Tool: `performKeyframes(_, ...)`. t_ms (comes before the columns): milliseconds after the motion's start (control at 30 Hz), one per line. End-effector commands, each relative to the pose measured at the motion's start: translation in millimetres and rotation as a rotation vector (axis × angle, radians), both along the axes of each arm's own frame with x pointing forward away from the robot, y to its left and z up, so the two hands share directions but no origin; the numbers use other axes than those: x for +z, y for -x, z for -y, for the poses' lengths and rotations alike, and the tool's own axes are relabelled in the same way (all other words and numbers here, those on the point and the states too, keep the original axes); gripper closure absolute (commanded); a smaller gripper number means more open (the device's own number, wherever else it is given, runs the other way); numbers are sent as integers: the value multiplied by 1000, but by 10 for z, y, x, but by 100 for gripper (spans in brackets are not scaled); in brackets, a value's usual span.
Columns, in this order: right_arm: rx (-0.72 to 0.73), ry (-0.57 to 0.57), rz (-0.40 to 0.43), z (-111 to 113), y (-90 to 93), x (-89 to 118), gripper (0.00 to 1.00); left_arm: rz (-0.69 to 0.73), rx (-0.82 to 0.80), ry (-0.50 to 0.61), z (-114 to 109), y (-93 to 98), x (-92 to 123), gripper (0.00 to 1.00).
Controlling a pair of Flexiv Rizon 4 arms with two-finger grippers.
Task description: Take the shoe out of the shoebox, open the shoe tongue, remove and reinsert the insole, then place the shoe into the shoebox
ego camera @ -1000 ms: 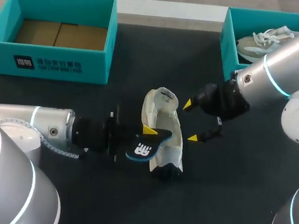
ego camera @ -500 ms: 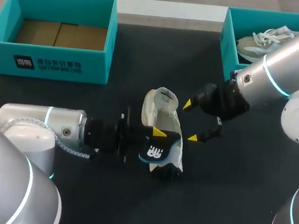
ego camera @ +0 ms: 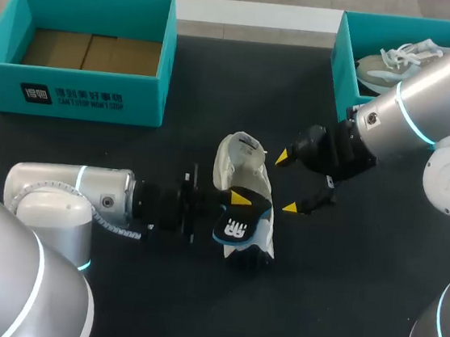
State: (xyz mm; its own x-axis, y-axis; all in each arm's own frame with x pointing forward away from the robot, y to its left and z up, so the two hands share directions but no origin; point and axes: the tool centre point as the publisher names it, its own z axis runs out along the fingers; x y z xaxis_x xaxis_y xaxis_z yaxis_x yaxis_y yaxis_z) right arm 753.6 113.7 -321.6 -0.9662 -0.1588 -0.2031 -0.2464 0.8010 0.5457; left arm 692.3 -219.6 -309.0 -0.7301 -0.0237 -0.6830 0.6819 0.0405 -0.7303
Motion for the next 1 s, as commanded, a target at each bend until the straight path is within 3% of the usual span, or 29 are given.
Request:
performKeyframes(33,-3,2,3,-13,9,-8,0,0,-14,4,35,-80,-98,100)
performKeyframes(167,-3,2,3,-13,9,-8,0,-5,1,40,50,-139,-100,100)
performKeyframes(600,-3,2,3,-13,9,-8,0,-86,25,182,141,136,225,100)
performKeyframes(1000,-3,2,3,-13,9,-8,0,-168,39,174,149,52,-57,100)
